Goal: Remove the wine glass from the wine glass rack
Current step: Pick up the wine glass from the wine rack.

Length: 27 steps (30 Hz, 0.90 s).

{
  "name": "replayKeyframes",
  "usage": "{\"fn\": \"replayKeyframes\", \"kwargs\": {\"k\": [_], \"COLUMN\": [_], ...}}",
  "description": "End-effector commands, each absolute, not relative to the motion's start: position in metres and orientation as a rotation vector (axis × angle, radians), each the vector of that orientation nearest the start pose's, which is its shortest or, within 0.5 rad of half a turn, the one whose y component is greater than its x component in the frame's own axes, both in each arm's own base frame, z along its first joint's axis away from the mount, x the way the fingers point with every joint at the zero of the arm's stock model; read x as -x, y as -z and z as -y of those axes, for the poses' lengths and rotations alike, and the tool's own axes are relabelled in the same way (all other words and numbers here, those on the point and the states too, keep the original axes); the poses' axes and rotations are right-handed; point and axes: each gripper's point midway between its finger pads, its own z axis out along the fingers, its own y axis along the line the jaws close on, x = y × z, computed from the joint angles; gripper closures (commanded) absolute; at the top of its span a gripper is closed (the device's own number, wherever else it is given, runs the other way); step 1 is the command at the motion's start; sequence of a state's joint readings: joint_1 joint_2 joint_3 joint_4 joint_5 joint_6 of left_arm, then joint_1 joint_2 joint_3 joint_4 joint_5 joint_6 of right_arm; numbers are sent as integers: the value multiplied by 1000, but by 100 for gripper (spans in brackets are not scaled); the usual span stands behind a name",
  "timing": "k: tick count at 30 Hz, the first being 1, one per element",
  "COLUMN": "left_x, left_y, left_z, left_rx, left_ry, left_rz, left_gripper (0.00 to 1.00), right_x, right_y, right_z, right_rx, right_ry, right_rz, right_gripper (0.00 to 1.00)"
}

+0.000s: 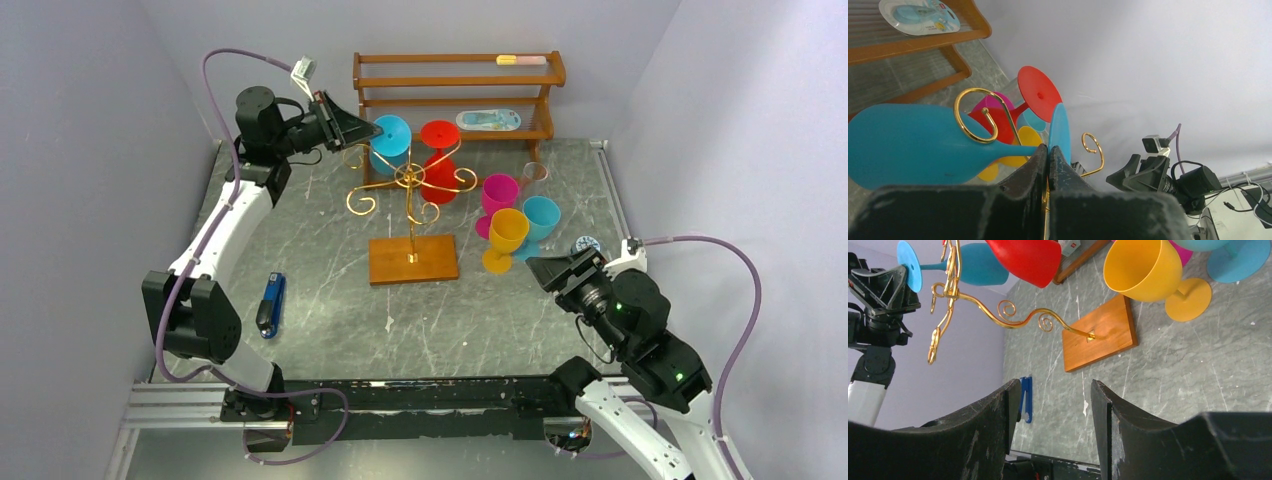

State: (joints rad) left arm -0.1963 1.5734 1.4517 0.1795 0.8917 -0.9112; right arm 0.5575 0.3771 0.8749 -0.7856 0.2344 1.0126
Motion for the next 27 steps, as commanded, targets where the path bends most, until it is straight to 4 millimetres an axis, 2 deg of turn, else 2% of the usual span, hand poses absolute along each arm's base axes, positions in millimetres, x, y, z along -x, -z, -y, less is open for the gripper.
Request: {"fn": "replayKeyframes", "kwargs": {"k": [1, 9, 16, 24, 27], "left_x": [-385, -376, -372, -372, -369], "left_y": [-421, -415, -423, -422, -429], "left_z": [231, 234, 233, 231, 227], "left_rx": [-250, -323, -354, -369, -361], "left_ry": [1512, 1576, 1587, 1549, 1554], "left_rz": [-1632, -1638, -1613, -1639, -1609], "left_gripper": [95, 95, 95, 95, 95], "right_x": [-171, -173, -173, -173, -173], "right_y": [-286, -285, -285, -285, -285], "right_z": [-91, -93, -92, -90, -91], "right_rx": [-625, -624, -630, -636, -636], "right_ry": [-827, -828, -824, -821, -820], "right_rz": [-1827, -1838, -1838, -1827, -1828], "right_gripper": [42, 42, 42, 42, 42]}}
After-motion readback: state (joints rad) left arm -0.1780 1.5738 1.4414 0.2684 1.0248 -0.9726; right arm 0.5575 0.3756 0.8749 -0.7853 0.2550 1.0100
